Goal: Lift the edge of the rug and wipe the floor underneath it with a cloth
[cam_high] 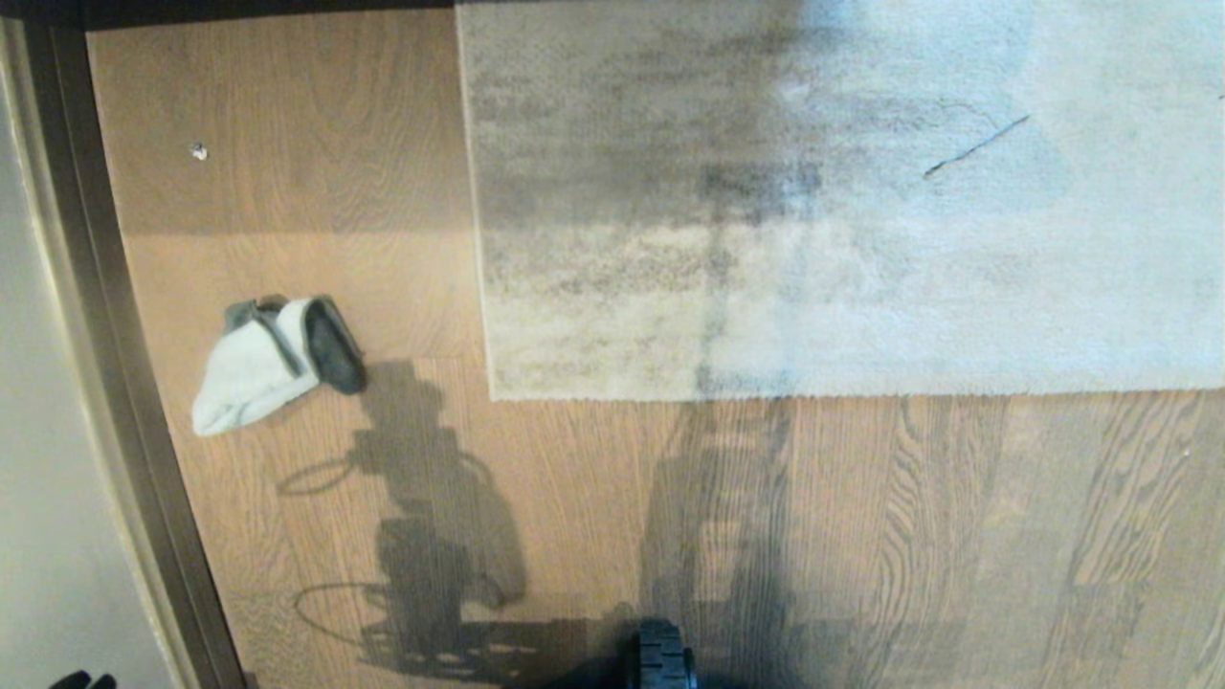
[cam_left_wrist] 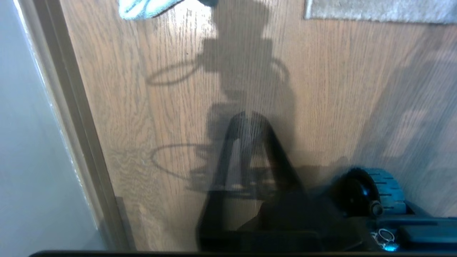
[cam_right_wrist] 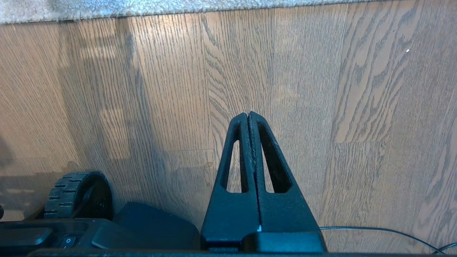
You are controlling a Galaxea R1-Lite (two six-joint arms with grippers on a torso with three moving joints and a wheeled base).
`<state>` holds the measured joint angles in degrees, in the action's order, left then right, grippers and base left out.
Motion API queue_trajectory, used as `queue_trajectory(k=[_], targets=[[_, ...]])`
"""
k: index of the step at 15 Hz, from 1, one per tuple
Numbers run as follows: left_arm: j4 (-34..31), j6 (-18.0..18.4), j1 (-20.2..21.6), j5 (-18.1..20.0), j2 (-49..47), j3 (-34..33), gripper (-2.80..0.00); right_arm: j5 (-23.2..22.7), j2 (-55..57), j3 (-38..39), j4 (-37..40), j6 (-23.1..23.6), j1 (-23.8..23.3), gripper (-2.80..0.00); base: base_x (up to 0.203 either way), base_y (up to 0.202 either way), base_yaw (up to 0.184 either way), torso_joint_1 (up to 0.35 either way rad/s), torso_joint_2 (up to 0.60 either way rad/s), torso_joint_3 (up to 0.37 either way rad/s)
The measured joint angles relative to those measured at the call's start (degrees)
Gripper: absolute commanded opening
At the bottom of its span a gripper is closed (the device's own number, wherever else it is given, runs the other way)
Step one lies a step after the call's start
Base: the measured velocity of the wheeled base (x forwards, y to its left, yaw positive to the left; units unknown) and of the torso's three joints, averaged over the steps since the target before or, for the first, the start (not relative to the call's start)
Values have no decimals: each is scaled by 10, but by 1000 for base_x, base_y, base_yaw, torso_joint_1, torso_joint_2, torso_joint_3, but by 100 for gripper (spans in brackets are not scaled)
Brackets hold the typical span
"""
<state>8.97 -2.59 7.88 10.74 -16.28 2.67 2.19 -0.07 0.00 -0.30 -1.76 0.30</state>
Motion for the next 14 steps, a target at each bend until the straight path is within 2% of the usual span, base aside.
queue_trajectory(k=[8,11,14], targets=[[-3,1,0,-4,7,-25,-280,0,0,0,-1,0,0,-280,0,0,0,0,0,0],[-9,0,-1,-29,7,-26,-280,0,0,0,-1,0,0,-280,0,0,0,0,0,0],[-25,-1,-38,-61,8,-26,-280,0,0,0,0,0,0,-280,0,0,0,0,0,0]])
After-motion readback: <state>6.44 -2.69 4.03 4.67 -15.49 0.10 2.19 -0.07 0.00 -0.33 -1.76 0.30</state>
